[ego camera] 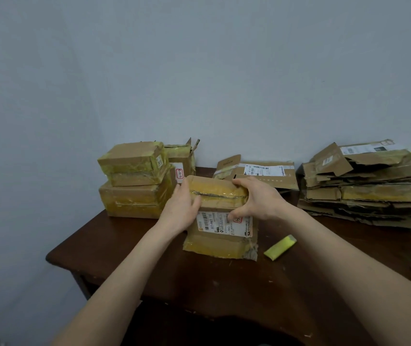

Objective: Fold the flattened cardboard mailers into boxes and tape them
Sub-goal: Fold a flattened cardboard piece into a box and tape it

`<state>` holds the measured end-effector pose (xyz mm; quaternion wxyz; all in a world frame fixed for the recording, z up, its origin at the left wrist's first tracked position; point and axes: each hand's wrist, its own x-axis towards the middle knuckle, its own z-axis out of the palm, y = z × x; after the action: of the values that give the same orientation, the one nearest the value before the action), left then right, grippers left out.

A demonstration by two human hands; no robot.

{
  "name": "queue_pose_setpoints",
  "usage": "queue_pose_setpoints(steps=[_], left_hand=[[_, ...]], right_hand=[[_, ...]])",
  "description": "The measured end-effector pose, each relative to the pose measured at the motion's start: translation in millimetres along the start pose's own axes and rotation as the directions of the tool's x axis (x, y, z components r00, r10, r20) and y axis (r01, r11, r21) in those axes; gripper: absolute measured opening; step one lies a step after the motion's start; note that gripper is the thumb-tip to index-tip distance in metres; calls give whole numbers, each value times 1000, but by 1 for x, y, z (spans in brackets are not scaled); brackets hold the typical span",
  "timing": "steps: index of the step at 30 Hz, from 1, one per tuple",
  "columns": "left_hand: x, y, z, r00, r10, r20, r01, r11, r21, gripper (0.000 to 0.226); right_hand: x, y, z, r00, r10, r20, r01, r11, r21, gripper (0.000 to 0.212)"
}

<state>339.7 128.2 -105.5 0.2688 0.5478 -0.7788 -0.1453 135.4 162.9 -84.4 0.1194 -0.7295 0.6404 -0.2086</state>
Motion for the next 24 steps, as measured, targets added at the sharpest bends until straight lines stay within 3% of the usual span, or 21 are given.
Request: queue_pose_setpoints(steps=[1,3,5,8,16,20,24], left_hand=[[0,2,0,998,62,-22,-57,981,187,59],[-3,10,2,964,267,17,-243,848,471,58],[-5,19,7,917,368,154,-392,764,512,63],[0,18,11,905,364,222,-426,767,480,57],[13,11,24,988,155,-5,-133,862,490,63],[33,25,21,986,-121,-112,151,934,324,55],[37,24,12,983,-150,-102,174,939,297,35]], right_hand=[[1,1,0,1000,-1,5,1,1000,-6,104],[3,1,-1,1000,3,11,-3,1000,-14,101],[4,1,-1,1000,6,7,-6,999,-34,97],[6,1,-1,999,29,29,-28,999,-30,96],[0,6,7,995,89,50,-92,993,72,72],[-10,-9,22,985,169,-29,-169,986,-3,65],[-14,-23,33,957,255,-141,-248,967,64,51]])
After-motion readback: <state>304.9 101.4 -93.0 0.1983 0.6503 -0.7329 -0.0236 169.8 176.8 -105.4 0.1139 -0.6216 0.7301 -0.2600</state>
